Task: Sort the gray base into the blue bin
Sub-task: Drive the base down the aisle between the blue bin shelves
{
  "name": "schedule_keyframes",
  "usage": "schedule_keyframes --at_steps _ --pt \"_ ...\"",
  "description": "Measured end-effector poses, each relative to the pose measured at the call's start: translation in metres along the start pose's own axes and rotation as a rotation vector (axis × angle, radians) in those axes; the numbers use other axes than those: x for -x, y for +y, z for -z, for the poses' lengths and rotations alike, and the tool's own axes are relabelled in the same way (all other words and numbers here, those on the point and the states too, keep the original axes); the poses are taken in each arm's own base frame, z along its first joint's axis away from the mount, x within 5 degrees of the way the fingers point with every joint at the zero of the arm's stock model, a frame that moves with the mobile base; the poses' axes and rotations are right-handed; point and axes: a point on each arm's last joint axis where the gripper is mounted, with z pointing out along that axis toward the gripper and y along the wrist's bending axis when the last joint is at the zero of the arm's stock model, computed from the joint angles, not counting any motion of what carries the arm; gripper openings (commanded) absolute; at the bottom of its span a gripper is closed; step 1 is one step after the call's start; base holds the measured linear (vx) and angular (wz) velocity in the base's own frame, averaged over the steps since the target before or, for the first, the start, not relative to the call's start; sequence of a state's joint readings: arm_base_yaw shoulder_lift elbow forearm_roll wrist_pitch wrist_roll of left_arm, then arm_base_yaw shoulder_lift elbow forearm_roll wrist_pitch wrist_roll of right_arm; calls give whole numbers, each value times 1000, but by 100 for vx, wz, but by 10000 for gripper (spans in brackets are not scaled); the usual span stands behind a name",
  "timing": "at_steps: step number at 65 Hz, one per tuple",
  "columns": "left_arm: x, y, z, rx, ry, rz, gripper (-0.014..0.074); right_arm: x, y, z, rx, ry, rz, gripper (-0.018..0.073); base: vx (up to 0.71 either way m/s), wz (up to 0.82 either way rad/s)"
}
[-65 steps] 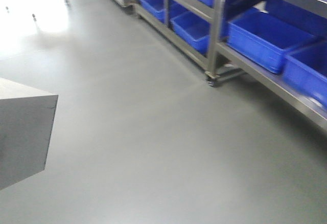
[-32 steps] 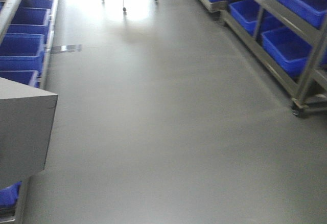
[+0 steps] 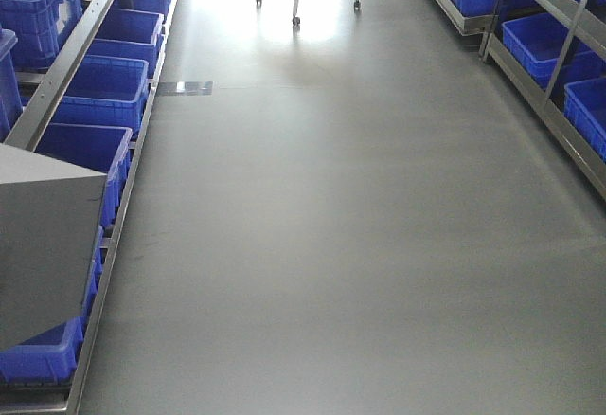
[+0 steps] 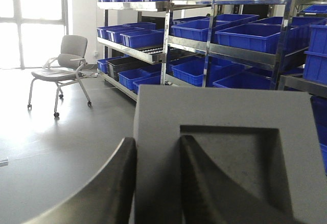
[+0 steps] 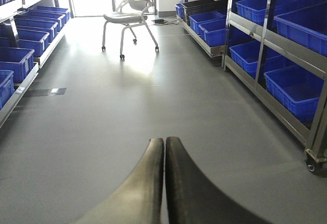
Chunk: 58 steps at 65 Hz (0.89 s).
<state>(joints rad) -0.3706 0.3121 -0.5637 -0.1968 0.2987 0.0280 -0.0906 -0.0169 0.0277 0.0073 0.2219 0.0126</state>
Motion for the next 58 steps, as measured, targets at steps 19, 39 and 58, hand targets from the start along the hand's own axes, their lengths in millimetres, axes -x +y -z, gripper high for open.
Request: schedule_keyframes --at_steps 19,39,58 --pt "0 0 0 0 0 0 2 0 0 0 0 0 0 -5 17 -9" --pt "0 0 0 0 0 0 2 0 0 0 0 0 0 -5 23 -26" --pt "0 0 0 0 0 0 2 0 0 0 0 0 0 -5 26 -15"
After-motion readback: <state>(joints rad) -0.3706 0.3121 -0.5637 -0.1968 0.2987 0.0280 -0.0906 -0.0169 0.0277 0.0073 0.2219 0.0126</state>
